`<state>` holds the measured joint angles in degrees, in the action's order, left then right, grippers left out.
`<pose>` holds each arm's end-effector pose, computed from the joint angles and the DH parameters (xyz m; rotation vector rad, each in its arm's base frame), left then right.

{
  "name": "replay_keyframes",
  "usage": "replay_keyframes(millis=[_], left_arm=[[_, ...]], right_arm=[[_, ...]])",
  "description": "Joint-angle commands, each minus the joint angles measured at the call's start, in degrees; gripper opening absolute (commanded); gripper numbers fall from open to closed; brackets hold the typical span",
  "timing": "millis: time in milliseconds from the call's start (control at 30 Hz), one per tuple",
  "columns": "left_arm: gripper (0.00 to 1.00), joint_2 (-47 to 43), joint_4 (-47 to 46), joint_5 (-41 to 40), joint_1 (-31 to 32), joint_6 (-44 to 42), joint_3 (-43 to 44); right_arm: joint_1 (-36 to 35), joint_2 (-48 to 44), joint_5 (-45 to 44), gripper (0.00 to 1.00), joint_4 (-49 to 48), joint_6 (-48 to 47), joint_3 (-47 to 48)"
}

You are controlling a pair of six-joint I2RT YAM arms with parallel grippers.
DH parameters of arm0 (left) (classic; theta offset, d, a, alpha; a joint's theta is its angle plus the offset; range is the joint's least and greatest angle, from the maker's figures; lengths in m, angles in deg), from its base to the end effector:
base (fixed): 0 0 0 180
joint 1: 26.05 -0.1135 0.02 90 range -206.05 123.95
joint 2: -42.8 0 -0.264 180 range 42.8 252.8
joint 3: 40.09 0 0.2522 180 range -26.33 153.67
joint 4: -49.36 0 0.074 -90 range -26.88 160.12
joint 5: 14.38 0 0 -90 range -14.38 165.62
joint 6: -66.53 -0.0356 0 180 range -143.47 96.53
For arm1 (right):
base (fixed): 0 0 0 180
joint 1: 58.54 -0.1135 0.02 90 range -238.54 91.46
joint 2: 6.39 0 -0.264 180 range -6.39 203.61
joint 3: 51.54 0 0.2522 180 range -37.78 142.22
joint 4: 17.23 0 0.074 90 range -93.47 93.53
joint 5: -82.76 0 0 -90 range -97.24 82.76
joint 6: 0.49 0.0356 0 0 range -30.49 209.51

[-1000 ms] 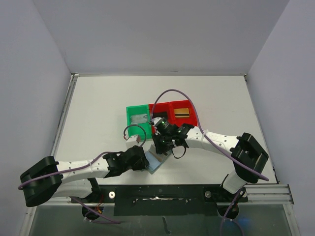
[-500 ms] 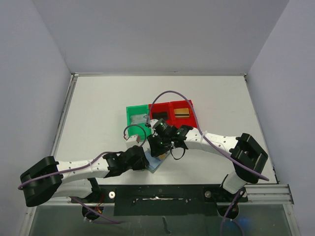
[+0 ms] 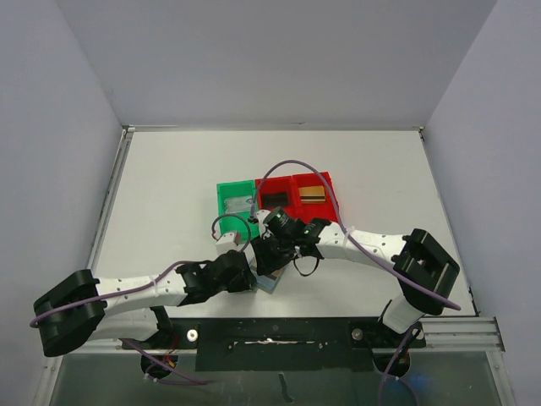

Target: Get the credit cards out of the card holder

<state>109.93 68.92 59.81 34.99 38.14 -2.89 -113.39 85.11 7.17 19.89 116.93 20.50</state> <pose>0.1084 -0.1758 0.1486 -0.1402 2.4937 -0.6414 0.1795 0.2704 0.2028 -0.7539 2.6485 0.8054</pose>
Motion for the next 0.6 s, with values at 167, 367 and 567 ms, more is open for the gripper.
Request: replay_keyframes(millis=[167,367,567], left_arm=[[0.26,-2.4,-1.3,-1.1,-0.2,-0.4,1.0],[0.26,-1.8,-1.9,-0.6,-0.2,-0.3,1.2],[0.29,-1.1,-3.8,0.3,-0.2,-0.4,1.4]], right_arm=[[2.1,-6.2,-1.5,0.39,-5.4,0.8,-3.6],[7.0,-6.1,-4.1,0.42,-6.3,3.4,-6.2],[8.1,-1.8,-4.4,0.43,-10.4,3.2,-5.7]])
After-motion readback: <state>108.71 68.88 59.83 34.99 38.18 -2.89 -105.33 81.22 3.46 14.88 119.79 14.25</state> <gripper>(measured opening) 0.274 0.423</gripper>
